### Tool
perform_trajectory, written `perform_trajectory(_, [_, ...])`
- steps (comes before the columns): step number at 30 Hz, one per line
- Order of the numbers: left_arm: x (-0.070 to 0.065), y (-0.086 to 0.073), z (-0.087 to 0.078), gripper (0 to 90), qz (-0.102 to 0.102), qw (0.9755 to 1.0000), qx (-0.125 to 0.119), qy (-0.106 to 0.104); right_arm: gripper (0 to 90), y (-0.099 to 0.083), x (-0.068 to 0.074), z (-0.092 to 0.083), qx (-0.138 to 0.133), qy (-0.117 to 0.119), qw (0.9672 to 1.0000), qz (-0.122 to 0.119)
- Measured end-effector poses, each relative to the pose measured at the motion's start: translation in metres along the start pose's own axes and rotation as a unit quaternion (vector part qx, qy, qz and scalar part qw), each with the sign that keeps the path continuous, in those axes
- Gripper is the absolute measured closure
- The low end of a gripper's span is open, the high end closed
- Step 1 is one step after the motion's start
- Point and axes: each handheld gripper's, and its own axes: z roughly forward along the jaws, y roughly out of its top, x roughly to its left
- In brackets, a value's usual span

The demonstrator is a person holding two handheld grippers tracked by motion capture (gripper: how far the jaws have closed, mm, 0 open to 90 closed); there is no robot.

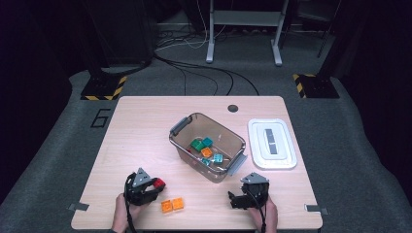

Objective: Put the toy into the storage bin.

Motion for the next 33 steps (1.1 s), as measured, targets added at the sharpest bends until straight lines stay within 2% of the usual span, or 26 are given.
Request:
perform_trajectory(1, [0.0, 0.001, 0.0, 58.7, -0.004, 1.0, -0.003, -0.002, 0.0, 0.0, 0.0, 0.0, 0.0, 0.0, 1.0, 0.0])
perform_trajectory(5, [0.001, 0.005, -0.001, 58.7, -0.001, 1.0, -0.007, 0.0, 0.0, 0.0, 0.0, 0.0, 0.0, 0.001, 1.0, 0.001])
perform_trajectory(15, [0.005, 0.027, -0.011, 58.7, 0.012, 0.9997, -0.022, 0.006, 0.0, 0.0, 0.0, 0.0, 0.0, 0.0, 1.0, 0.0])
perform_trajectory(23, [0.006, 0.043, -0.017, 58.7, 0.024, 0.9992, -0.031, 0.006, 0.0, 0.0, 0.0, 0.0, 0.0, 0.0, 1.0, 0.0])
perform_trajectory(25, [0.006, 0.044, -0.018, 58.8, 0.021, 0.9993, -0.033, 0.003, 0.0, 0.0, 0.0, 0.0, 0.0, -0.001, 1.0, 0.0])
perform_trajectory(33, [0.008, 0.064, -0.026, 58.7, 0.035, 0.9985, -0.042, 0.0, 0.0, 0.0, 0.0, 0.0, 0.0, 0.0, 1.0, 0.0])
